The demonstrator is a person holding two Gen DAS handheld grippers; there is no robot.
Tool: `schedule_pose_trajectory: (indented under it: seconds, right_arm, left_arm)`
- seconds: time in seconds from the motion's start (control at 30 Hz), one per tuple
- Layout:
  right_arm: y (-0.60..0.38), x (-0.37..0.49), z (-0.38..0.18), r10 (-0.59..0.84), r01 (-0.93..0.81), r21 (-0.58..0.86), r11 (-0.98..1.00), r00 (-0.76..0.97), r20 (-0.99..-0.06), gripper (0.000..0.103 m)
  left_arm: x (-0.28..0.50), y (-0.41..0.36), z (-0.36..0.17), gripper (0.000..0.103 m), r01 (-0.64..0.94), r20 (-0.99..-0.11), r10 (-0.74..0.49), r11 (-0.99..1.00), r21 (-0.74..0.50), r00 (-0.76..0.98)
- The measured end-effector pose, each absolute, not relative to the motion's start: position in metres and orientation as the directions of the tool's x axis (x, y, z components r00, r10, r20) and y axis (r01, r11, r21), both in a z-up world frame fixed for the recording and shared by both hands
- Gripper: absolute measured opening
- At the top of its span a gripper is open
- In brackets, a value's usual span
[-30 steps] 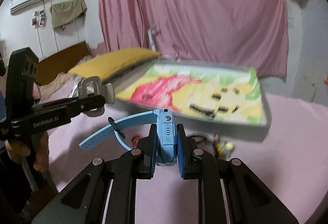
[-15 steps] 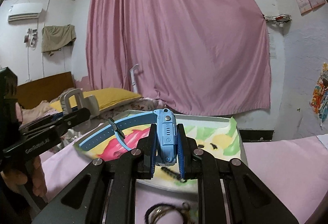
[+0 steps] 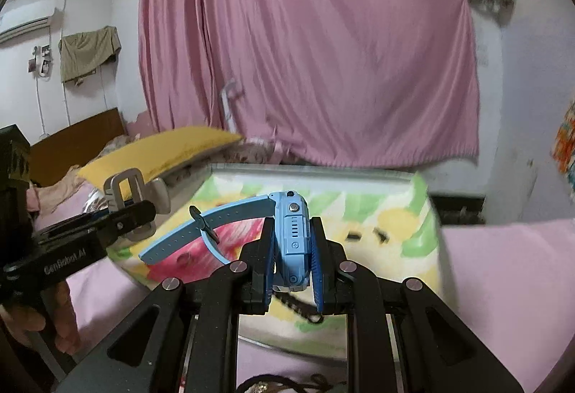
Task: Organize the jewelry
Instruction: 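Lower the grey hair clip and blue watch into the tray and open both tools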
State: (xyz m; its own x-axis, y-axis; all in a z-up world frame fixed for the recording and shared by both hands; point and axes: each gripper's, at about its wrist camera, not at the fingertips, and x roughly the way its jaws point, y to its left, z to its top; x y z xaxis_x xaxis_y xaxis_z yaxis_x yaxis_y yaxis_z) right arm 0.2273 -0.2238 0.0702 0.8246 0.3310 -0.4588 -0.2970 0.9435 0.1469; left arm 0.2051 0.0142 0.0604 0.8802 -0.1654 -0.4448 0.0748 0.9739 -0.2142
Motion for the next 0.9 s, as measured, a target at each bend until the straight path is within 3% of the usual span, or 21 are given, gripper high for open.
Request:
schedule_pose_trajectory:
  seconds: [0.37,0.83,0.9]
  right_arm:
    - [-0.221,0.250,0.051,0.332,-0.295,0.161,0.942,0.743,-0.581,0.016]
    - [-0.215,0.260,0.040,0.314,-0.295,0.143,0.945,0.694,-0.648,0.017]
    - [-0.216,0.259,0.040,0.302,-0.284,0.135,0.949,0.700,-0.647,0.023]
  left_arm:
    - [0.224,0.018,0.032,0.028,0.049,-0.590,-0.189,0.968,-0.245,0.785]
    - [0.233,0.017,0.024,0.028,0.049,-0.651,-0.207,0.966,-0.253,0.730]
    - [0.233,0.017,0.024,0.028,0.048,-0.651,-0.206,0.966,-0.253,0.731]
